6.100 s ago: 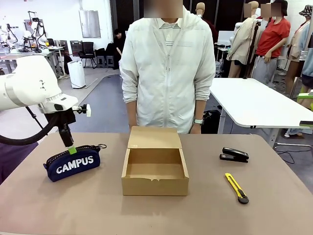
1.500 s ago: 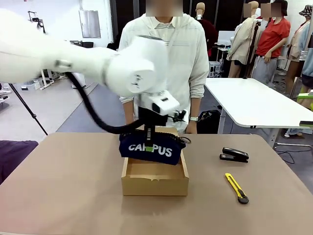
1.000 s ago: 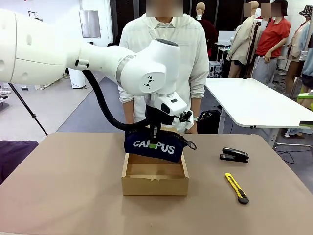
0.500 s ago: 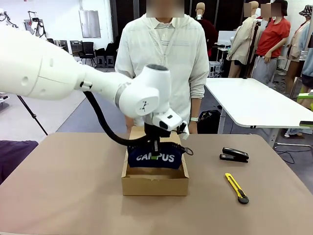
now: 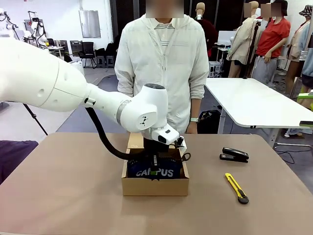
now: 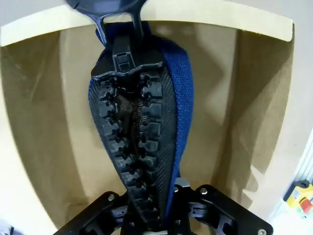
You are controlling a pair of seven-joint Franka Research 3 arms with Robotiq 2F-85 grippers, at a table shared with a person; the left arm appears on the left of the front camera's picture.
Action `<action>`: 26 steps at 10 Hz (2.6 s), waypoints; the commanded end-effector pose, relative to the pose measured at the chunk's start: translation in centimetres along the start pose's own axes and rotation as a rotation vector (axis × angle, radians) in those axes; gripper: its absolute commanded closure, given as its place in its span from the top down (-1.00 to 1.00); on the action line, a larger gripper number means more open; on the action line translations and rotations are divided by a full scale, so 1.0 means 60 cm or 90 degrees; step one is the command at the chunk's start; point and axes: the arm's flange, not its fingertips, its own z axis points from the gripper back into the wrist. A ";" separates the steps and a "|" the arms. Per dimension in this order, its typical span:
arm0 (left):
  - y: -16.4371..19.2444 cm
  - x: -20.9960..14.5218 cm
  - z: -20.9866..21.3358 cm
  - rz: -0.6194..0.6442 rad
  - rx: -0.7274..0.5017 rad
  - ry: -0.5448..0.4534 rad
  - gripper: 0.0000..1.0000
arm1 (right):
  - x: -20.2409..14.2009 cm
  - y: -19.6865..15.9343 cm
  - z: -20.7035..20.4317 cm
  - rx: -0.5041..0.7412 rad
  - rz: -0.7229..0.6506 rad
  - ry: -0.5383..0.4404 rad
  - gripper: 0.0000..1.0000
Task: Pack the items into the box.
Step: Pick up the item specified by the human and place it in the Mailer Box.
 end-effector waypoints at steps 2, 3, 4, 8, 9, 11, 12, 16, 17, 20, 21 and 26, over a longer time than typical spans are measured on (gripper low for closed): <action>0.000 -0.013 0.002 0.001 -0.014 -0.017 -1.00 | 0.001 0.004 0.001 0.005 0.000 0.001 1.00; 0.000 -0.015 0.002 -0.003 -0.015 -0.019 -1.00 | 0.001 0.004 0.001 0.005 0.000 0.001 1.00; -0.001 -0.016 0.001 -0.003 -0.015 -0.019 0.15 | 0.001 0.004 0.001 0.005 0.000 0.001 1.00; -0.005 -0.028 0.019 -0.001 -0.005 -0.025 1.00 | 0.001 0.004 0.001 0.005 0.000 0.001 1.00; -0.010 -0.041 0.043 0.005 -0.002 -0.033 1.00 | 0.001 0.004 0.001 0.005 0.000 0.001 1.00; -0.027 -0.087 0.130 0.048 0.039 -0.066 1.00 | 0.001 0.004 0.001 0.005 0.000 0.001 1.00; -0.041 -0.124 0.188 0.045 0.055 -0.104 1.00 | 0.001 0.004 0.001 0.005 0.000 0.001 1.00; -0.113 -0.437 0.327 0.269 -0.091 -0.283 1.00 | 0.001 0.004 0.001 0.005 0.000 0.001 1.00; -0.133 -0.532 0.327 0.439 -0.114 -0.301 1.00 | 0.001 0.004 0.001 0.005 0.000 0.001 1.00; -0.191 -0.781 0.296 0.497 -0.247 -0.641 1.00 | 0.001 0.004 0.001 0.005 0.000 0.001 1.00; -0.191 -0.834 0.268 0.545 -0.251 -0.732 1.00 | 0.001 0.004 0.001 0.005 0.000 0.001 1.00; -0.210 -0.917 0.234 0.633 -0.285 -0.828 1.00 | 0.001 0.004 0.001 0.005 0.000 0.001 1.00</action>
